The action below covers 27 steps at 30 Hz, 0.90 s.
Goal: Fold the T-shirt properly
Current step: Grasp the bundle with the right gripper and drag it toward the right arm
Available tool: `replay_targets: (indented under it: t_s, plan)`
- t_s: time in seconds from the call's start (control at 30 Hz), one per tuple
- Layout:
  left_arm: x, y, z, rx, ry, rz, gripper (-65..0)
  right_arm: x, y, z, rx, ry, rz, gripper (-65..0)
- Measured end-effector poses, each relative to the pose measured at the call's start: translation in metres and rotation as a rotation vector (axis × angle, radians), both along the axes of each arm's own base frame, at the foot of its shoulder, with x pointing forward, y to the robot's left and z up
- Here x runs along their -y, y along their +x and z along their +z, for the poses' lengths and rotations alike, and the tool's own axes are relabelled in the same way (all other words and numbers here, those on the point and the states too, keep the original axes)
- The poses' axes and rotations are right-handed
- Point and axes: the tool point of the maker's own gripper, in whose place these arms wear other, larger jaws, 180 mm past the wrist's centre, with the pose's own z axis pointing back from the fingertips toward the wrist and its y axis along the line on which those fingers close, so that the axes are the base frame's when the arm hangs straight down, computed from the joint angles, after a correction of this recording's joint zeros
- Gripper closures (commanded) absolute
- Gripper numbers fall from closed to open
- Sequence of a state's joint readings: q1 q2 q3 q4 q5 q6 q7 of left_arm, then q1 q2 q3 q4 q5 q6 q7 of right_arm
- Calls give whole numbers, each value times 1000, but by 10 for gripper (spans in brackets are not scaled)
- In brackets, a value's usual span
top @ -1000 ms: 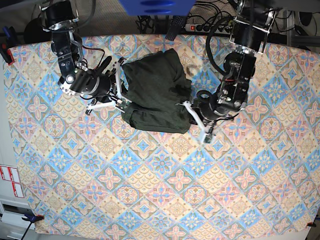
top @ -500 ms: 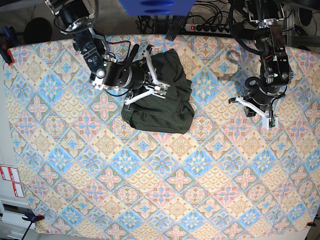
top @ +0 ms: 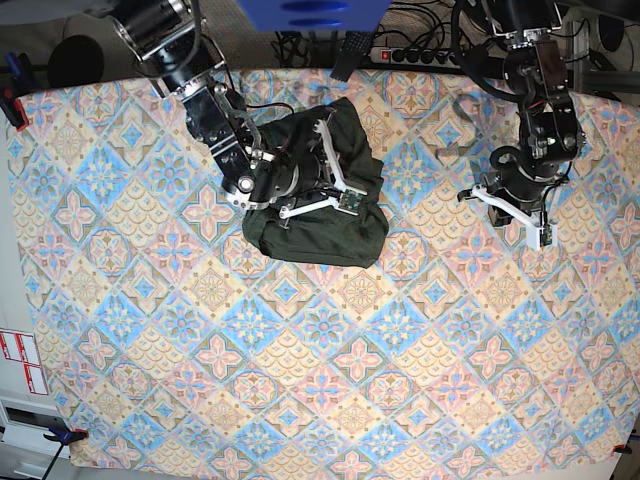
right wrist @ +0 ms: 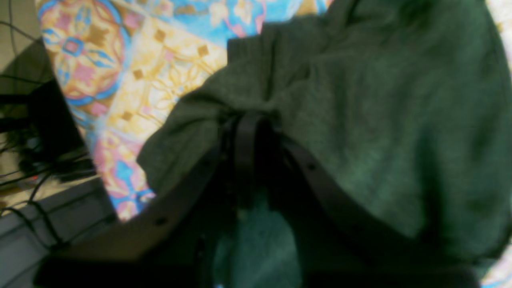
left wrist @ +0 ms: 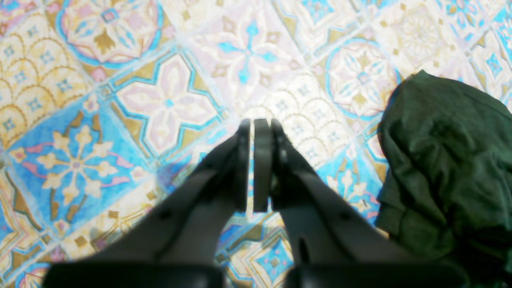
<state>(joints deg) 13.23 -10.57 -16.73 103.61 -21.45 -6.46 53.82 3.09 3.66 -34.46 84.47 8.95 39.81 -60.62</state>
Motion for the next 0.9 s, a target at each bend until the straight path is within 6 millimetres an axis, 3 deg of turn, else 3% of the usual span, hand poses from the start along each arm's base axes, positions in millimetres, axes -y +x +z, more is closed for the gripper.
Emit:
replay_targets:
  t_s: [0.2,0.33,0.5,0.6,0.9]
  plan:
    - [5,0,-2,1,-17,7,0,-25,-17,-25,-139,51,-25,-44]
    - [4,1,0,4,-14,9,0,-23,-25,-37,-168,64,-26,-44]
    - [5,1,-1,5,-17,7,0,-19,-20,-41,-118,41,2,-8]
    - [4,1,-1,4,-16,8,0,-6,-10,-42,-127,71,-78,0]
    - [5,1,-1,4,-16,7,0,61,31,-42,-91,39,-274,0]
